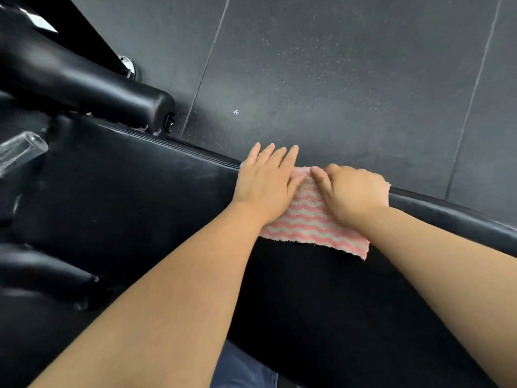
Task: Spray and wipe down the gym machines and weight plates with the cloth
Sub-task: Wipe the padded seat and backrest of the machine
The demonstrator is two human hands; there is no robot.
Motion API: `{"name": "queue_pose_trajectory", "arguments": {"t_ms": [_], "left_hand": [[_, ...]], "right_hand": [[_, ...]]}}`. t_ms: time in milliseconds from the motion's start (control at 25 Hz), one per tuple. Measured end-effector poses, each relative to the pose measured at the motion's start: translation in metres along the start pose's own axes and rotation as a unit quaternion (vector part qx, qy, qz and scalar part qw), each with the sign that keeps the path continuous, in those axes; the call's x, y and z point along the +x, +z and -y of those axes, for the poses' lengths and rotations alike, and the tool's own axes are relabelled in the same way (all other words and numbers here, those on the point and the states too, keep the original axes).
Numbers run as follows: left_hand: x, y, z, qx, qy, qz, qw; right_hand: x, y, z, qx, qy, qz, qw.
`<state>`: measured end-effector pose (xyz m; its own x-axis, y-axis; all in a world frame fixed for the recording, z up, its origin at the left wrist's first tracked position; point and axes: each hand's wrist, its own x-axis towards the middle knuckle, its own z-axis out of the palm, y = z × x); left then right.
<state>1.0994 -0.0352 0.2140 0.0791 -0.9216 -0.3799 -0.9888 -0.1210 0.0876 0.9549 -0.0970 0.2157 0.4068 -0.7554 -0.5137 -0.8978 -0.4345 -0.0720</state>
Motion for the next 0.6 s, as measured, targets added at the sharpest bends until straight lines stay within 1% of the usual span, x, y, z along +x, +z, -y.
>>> {"name": "queue_pose_trajectory", "arguments": {"t_ms": [80,120,200,280,360,400,520,600], "left_hand": [[-0.006,-0.006,0.04,-0.032,-0.091,-0.054,0.994],[-0.013,-0.007,0.062,-0.047,-0.136,-0.097,0.985],[-0.029,-0.005,0.112,-0.044,-0.217,-0.169,0.96],[-0.043,0.003,0.149,-0.033,-0.273,-0.191,0.942],[-0.049,0.015,0.168,-0.041,-0.297,-0.189,0.935],[-0.05,0.02,0.17,-0.054,-0.302,-0.19,0.933],[-0.048,0.026,0.17,-0.082,-0.306,-0.214,0.924],[-0.048,0.027,0.172,-0.082,-0.31,-0.224,0.92]], "right_hand": [[0.02,-0.015,0.003,0.016,0.01,0.105,0.994],[0.028,-0.02,0.003,0.026,0.018,0.148,0.988],[0.045,-0.022,0.009,0.049,0.022,0.222,0.974],[0.056,-0.021,0.017,0.123,0.043,0.276,0.952],[0.063,-0.021,0.024,0.227,0.083,0.32,0.916],[0.064,-0.02,0.026,0.259,0.1,0.342,0.898],[0.071,-0.019,0.045,0.322,0.102,0.431,0.836],[0.079,-0.018,0.075,0.342,0.099,0.459,0.814]]}}
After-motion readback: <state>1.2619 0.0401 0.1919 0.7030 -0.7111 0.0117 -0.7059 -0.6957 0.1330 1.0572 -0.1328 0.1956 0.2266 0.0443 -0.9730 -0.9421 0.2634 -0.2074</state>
